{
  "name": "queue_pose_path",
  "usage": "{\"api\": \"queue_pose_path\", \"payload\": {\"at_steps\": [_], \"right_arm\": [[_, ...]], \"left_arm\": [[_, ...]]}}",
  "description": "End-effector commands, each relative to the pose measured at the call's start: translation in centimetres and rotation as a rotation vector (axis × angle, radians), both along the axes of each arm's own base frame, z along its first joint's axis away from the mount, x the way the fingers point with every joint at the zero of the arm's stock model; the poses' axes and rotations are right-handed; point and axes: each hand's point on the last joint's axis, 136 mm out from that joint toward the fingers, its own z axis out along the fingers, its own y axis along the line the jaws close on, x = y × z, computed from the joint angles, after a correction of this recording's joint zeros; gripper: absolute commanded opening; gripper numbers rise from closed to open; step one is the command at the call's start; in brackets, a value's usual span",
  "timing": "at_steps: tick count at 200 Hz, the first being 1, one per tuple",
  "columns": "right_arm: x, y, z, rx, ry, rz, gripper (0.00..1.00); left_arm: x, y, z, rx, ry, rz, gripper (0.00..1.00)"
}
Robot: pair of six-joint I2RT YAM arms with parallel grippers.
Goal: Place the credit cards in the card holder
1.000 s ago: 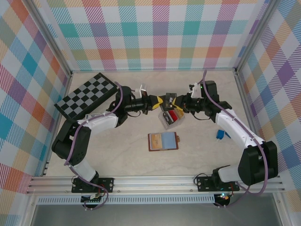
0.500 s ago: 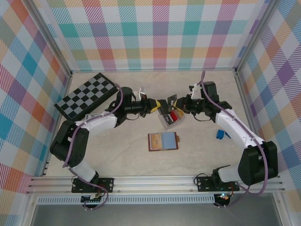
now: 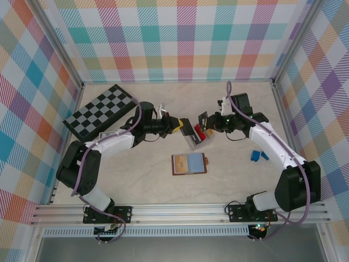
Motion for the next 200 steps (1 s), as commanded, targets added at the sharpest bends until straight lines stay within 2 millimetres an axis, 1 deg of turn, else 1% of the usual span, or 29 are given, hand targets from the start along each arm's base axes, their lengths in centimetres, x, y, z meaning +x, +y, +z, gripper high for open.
{"api": "queue_pose_path", "payload": {"at_steps": [1, 25, 45, 78, 102, 135, 149, 161, 172, 181, 193, 200], "right_arm": [[-0.4, 0.9, -1.7, -0.117, -0.005, 0.111, 0.10], [-0.7, 2.4, -3.8, -0.206, 0.005, 0.197, 0.08], [-0.1, 2.7, -5.3, -0.275, -0.004, 0.205, 0.08], [0.5, 3.2, -6.8, -0.346, -0.044, 0.253, 0.08], [0.8, 3.2, -8.0, -0.399, -0.040, 0.275, 0.08], [0.8, 3.4, -9.5, -0.414, -0.026, 0.292, 0.10], [0.8, 3.6, -9.9, -0.416, -0.020, 0.296, 0.10], [0.8, 3.9, -10.0, -0.414, -0.021, 0.307, 0.15], [0.9, 3.9, -10.0, -0.418, -0.017, 0.300, 0.16], [0.9, 3.8, -9.7, -0.416, -0.014, 0.291, 0.19], [1.2, 3.3, -9.0, -0.436, -0.023, 0.250, 0.29], [1.2, 3.0, -8.4, -0.443, -0.036, 0.236, 0.29]], "left_arm": [[0.0, 1.7, 0.5, 0.066, -0.033, 0.046, 0.00], [-0.3, 3.0, -0.3, 0.129, -0.030, 0.087, 0.00], [-0.5, 3.4, -0.4, 0.120, -0.031, 0.092, 0.00], [-0.9, 3.3, -0.4, 0.088, -0.023, 0.067, 0.00], [-1.0, 3.2, -0.4, 0.063, -0.015, 0.058, 0.00], [-0.9, 3.0, -0.3, 0.048, -0.012, 0.056, 0.00], [-0.9, 2.9, -0.2, 0.036, -0.009, 0.052, 0.00], [-0.9, 2.8, -0.3, 0.026, -0.005, 0.050, 0.00], [-0.9, 2.7, -0.3, 0.022, -0.003, 0.047, 0.00], [-0.9, 2.6, -0.4, 0.018, -0.001, 0.043, 0.00], [-0.9, 2.5, -0.3, 0.012, -0.003, 0.037, 0.00], [-0.9, 2.5, -0.3, 0.010, -0.003, 0.032, 0.00]]}}
